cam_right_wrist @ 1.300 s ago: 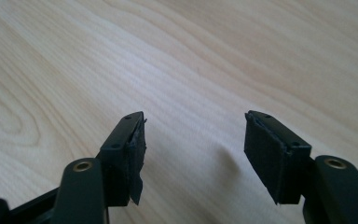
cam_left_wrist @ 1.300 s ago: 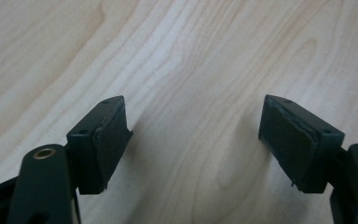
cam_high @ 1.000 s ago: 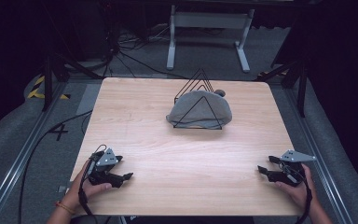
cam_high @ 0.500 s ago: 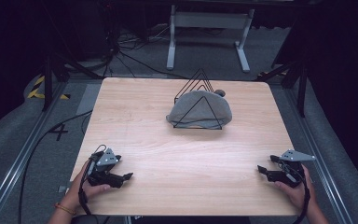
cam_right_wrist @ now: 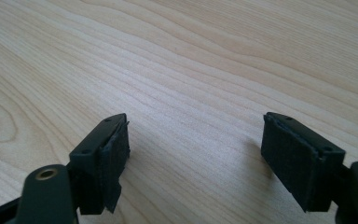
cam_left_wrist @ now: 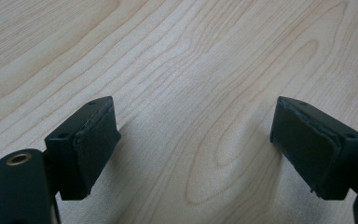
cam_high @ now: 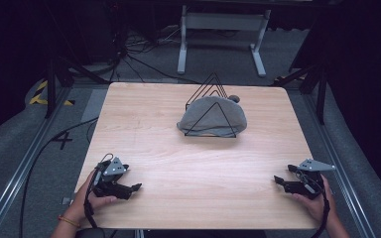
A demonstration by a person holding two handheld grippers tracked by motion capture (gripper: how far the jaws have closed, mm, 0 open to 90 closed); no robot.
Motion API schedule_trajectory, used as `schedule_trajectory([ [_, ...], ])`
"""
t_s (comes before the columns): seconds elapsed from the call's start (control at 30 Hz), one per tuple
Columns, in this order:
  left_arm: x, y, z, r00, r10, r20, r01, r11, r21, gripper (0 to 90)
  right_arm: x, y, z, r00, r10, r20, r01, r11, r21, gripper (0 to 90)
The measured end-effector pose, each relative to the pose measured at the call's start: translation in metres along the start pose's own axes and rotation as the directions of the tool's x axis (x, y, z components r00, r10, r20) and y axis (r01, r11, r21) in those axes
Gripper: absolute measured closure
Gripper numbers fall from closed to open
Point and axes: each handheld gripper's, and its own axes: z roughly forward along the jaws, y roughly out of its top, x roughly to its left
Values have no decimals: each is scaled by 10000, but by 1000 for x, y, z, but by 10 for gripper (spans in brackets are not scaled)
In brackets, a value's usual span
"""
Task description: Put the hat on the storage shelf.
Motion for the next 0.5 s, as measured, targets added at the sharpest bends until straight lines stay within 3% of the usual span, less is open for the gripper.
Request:
schedule_trajectory([
  [0.5, 0, 0, 0, 10000, -7, 6, 7, 10000, 8, 151, 0, 0, 0, 10000, 21, 12, -21, 10000, -3, 234],
])
